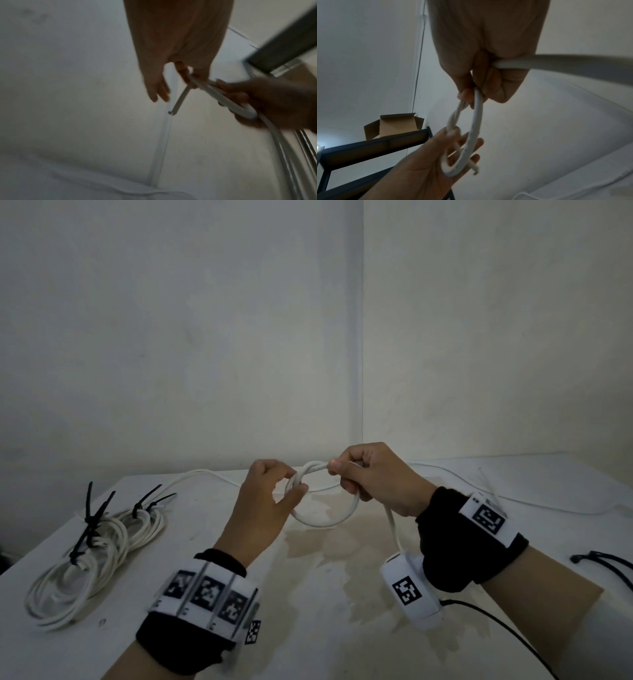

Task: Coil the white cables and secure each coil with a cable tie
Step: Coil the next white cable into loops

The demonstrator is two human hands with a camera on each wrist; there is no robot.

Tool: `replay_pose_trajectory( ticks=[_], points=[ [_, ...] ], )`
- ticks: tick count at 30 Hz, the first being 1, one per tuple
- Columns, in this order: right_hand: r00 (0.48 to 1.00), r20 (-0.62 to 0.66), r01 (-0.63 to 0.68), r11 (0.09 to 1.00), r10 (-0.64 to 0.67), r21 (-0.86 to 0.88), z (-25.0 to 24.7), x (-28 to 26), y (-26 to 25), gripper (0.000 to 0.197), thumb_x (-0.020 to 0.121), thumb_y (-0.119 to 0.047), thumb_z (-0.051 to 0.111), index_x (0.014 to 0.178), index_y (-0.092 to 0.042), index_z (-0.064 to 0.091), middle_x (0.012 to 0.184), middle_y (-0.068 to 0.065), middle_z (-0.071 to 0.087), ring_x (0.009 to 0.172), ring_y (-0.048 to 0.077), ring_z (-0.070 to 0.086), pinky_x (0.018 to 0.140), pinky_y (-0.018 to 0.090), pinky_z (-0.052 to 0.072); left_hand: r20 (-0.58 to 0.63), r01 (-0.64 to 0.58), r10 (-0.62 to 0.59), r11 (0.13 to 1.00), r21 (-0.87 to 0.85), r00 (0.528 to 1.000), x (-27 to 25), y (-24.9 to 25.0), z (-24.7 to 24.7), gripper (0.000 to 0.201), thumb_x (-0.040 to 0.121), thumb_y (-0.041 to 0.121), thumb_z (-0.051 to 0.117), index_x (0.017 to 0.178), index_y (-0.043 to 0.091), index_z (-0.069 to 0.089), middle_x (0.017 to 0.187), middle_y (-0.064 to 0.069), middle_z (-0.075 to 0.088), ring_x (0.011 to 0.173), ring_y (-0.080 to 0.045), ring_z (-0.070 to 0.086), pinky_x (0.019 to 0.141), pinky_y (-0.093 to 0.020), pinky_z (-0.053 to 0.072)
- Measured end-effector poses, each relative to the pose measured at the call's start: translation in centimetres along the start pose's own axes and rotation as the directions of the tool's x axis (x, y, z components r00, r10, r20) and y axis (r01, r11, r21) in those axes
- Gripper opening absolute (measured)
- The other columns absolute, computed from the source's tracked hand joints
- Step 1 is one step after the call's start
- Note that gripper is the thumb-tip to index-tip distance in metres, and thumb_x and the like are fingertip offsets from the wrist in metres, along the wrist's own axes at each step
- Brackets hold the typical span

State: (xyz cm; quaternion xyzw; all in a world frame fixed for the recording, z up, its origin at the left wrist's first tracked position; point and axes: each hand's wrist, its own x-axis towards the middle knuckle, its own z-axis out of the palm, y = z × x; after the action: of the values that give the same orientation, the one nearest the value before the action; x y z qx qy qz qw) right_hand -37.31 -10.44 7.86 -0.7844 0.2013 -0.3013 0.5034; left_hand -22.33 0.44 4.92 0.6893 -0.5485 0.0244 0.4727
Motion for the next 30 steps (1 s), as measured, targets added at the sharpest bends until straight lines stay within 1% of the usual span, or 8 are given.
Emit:
replay_pose_trajectory(
  ticks=[2,4,7,14,18,20,23,30],
  points=[
    [1.000,0.020,0.005,0.999,-0.006,0.033,-0.2,-0.1,0.1,0.023,0.092,-0.019,0.055,0.072,-0.010,0.061,0.042,-0.007,0.049,0.039,0.008,0.034,0.041,0.019,0.030,0.154,0.170,-0.122,0.919,-0.354,0.980,-0.5,1.1,-0.2,0.005,0.087,0.018,0.060,0.088,0.013,0.059,0.093,-0.001,0.065,0.083,-0.014,0.061,0.072,-0.023,0.043],
    [1.000,0.027,0.015,1.000,-0.016,0.007,-0.3,0.0,0.1,0.023,0.092,-0.020,0.055,0.072,-0.011,0.062,0.043,-0.007,0.051,0.040,0.009,0.034,0.042,0.019,0.031,0.260,0.268,-0.155,0.831,-0.487,0.953,-1.0,2.2,-0.1,0.009,0.092,0.016,0.050,0.086,0.010,0.053,0.068,0.004,0.063,0.063,-0.005,0.058,0.061,-0.019,0.042],
    [1.000,0.027,0.010,0.999,-0.009,-0.048,-0.5,0.0,0.3,0.024,0.092,-0.020,0.054,0.072,-0.012,0.061,0.046,-0.007,0.055,0.041,0.009,0.034,0.042,0.019,0.032,0.269,0.230,-0.132,0.900,-0.371,0.954,-0.9,2.8,0.0,0.020,0.098,0.020,0.038,0.082,0.010,0.047,0.060,0.004,0.046,0.047,0.001,0.040,0.054,-0.013,0.036],
    [1.000,-0.010,-0.028,0.999,0.027,-0.035,-0.7,0.2,0.2,0.024,0.091,-0.022,0.055,0.073,-0.007,0.062,0.045,-0.006,0.054,0.036,0.004,0.035,0.041,0.018,0.030,0.166,0.089,-0.079,0.995,-0.051,0.983,-0.6,1.8,0.1,0.033,0.097,0.030,0.036,0.067,0.017,0.041,0.064,0.003,0.044,0.057,-0.009,0.038,0.054,-0.014,0.032],
    [0.998,-0.067,-0.004,1.000,0.004,0.002,-0.1,0.5,0.0,0.025,0.092,-0.023,0.054,0.074,-0.008,0.062,0.047,-0.005,0.052,0.037,0.003,0.037,0.042,0.017,0.031,0.137,0.283,-0.248,0.871,-0.402,0.959,-0.3,2.4,0.5,0.035,0.098,0.026,0.038,0.067,0.012,0.047,0.060,0.003,0.049,0.049,0.002,0.048,0.051,-0.008,0.035],
    [0.995,-0.095,0.018,1.000,-0.018,0.001,-0.1,0.6,-0.1,0.025,0.092,-0.023,0.054,0.073,-0.009,0.062,0.050,-0.003,0.053,0.037,0.002,0.037,0.042,0.014,0.032,0.210,0.378,-0.315,0.738,-0.559,0.926,-0.1,2.7,0.4,0.035,0.098,0.026,0.037,0.069,0.013,0.050,0.053,0.009,0.050,0.050,-0.001,0.054,0.059,-0.018,0.037],
    [0.995,-0.101,0.026,0.999,-0.028,-0.018,-0.3,0.7,-0.2,0.025,0.092,-0.022,0.054,0.073,-0.010,0.063,0.049,-0.004,0.054,0.036,0.002,0.036,0.041,0.013,0.032,0.295,0.430,-0.313,0.618,-0.658,0.903,0.1,2.9,0.1,0.033,0.099,0.023,0.034,0.074,0.010,0.050,0.046,0.009,0.041,0.044,-0.005,0.046,0.060,-0.023,0.044],
    [0.995,-0.092,0.040,0.997,-0.046,-0.067,0.0,1.0,0.4,0.029,0.093,-0.025,0.051,0.082,-0.001,0.063,0.067,0.003,0.063,0.038,0.000,0.041,0.045,0.010,0.033,0.183,0.352,-0.301,0.773,-0.528,0.936,0.4,2.7,0.2,0.035,0.100,0.024,0.032,0.069,0.014,0.045,0.050,0.009,0.035,0.044,-0.005,0.038,0.051,-0.014,0.042]
  ],
)
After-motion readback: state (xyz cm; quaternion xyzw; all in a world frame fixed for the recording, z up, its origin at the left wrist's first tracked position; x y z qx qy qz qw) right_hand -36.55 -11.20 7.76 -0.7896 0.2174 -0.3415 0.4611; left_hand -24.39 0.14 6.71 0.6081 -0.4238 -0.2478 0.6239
